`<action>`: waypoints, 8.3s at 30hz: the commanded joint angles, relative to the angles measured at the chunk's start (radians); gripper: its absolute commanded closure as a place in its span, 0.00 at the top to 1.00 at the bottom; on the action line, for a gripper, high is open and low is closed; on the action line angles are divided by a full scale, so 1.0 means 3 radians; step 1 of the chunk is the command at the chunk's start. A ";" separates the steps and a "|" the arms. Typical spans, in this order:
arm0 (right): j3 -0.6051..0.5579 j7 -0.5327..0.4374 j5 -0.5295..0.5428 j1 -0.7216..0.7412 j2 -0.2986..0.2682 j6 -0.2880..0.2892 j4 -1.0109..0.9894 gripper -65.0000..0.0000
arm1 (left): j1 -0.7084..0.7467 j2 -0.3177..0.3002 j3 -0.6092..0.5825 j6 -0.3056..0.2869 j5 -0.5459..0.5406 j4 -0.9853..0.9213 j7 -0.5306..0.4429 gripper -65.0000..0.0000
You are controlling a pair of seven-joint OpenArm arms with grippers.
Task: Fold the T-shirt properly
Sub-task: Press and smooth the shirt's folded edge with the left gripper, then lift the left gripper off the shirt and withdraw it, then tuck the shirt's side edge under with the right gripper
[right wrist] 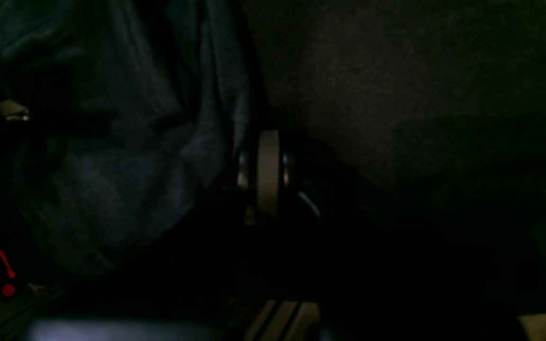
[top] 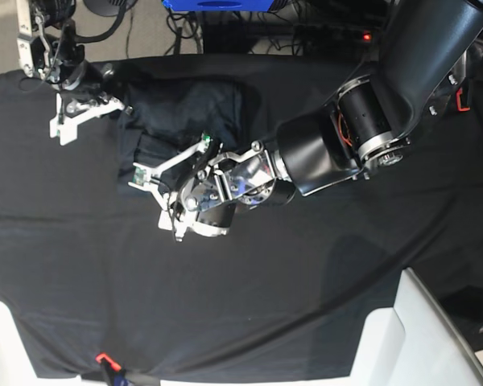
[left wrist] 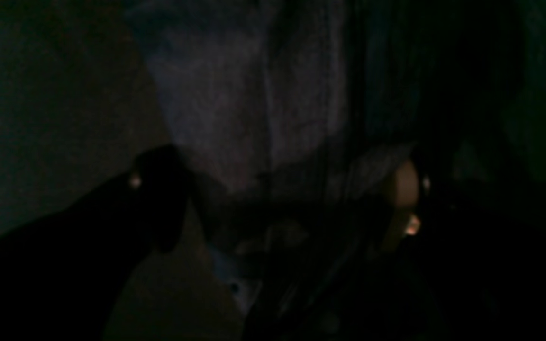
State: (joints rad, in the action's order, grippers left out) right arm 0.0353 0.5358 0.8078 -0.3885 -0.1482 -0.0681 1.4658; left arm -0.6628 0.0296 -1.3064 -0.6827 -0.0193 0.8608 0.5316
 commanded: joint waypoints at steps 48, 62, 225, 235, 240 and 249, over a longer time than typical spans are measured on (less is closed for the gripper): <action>0.0013 0.0032 -0.0025 -0.0007 -0.0030 -0.0052 0.0032 0.01 | -0.0263 -0.0106 0.0240 -0.0052 0.0031 0.0478 0.0486 0.84; 0.0018 0.0032 -0.0025 -0.0001 -0.0035 -0.0052 0.0037 0.01 | -0.0166 -0.0321 0.0255 -0.0052 -0.0005 0.1358 0.1238 0.83; -0.1041 -0.0326 -0.0025 0.1257 -0.0593 0.0562 -0.0055 0.00 | 0.3445 -0.0188 0.6296 -0.0052 0.0031 0.1987 0.1202 0.00; -0.1041 -0.0326 -0.0025 0.1390 -0.0588 0.0562 -0.0367 0.00 | 0.3445 -0.0183 0.6290 -0.0052 0.0031 0.1977 0.1202 0.00; -0.1041 -0.0321 -0.0025 0.1395 -0.0552 0.0562 -0.0388 0.16 | 0.3445 -0.0183 0.6290 -0.0052 0.0031 0.1977 0.1202 0.00; -0.1010 -0.0341 -0.0025 0.1390 -0.0547 0.0542 -0.0362 0.45 | 0.3445 -0.0183 0.6290 -0.0052 0.0031 0.1972 0.1202 0.00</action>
State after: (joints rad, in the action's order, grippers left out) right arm -0.2783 0.4553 0.7921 0.0128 -0.3016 0.0883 1.3357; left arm 0.3687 -0.0189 0.5789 -0.6960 -0.0036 1.4414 0.9012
